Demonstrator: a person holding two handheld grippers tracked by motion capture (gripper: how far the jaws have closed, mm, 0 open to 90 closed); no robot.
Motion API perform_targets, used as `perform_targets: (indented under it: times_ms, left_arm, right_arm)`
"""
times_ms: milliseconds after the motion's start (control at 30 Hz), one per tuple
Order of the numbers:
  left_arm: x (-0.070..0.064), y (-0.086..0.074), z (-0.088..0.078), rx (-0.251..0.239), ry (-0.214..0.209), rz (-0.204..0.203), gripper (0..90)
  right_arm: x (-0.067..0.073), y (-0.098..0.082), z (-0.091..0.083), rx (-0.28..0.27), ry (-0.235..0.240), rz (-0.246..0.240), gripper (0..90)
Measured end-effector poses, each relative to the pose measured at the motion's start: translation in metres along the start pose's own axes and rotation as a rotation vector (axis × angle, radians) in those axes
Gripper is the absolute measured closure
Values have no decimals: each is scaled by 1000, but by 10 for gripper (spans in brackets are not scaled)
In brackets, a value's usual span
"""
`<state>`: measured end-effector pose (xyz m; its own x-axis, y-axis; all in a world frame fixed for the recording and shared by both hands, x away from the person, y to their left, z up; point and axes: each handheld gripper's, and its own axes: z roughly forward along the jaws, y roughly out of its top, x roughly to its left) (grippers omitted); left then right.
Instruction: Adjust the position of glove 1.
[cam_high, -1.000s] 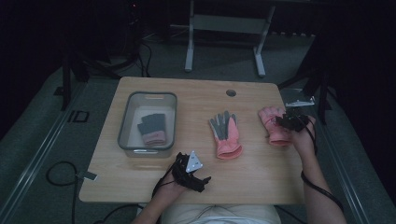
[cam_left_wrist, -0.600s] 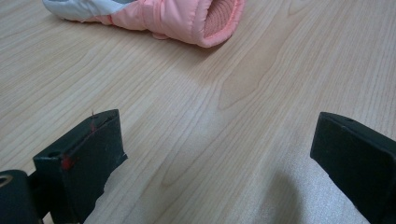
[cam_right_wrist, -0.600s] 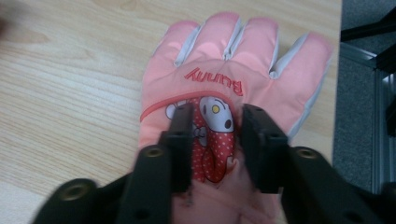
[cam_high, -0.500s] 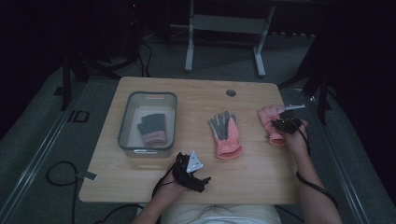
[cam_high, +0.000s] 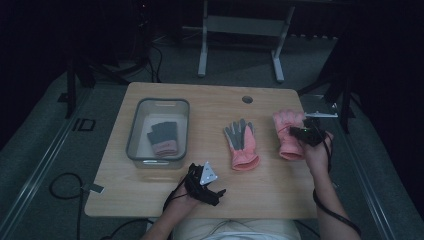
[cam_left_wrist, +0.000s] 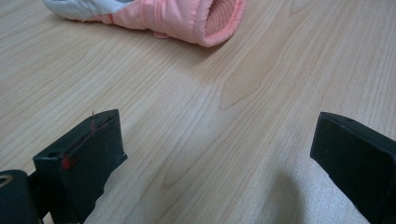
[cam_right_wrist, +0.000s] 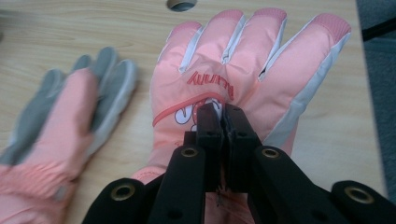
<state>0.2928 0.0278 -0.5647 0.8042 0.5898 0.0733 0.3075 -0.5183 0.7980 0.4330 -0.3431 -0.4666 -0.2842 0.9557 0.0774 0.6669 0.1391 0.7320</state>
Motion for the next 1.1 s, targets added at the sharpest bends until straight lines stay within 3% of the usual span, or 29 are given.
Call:
perform_targets:
  times_ms: [100, 300, 400, 767, 1000, 1100]
  left_arm:
    - [1, 0, 0, -1, -4, -3, 23]
    - [1, -1, 1, -3, 1, 5, 23]
    - [1, -1, 2, 3, 3, 7, 24]
    - [1, -1, 2, 6, -1, 8, 23]
    - [1, 0, 2, 8, -1, 6, 23]
    - [1, 0, 2, 7, -1, 6, 23]
  right_arm:
    - [12, -11, -4, 7, 2, 19, 866]
    - [24, -29, 2, 44, -2, 53, 865]
    - [28, -33, 12, 60, -6, 35, 864]
    - [27, -43, 38, 83, -14, 30, 822]
    - [23, -36, 24, 79, -6, -17, 713]
    - [21, -32, 12, 62, 0, -59, 663]
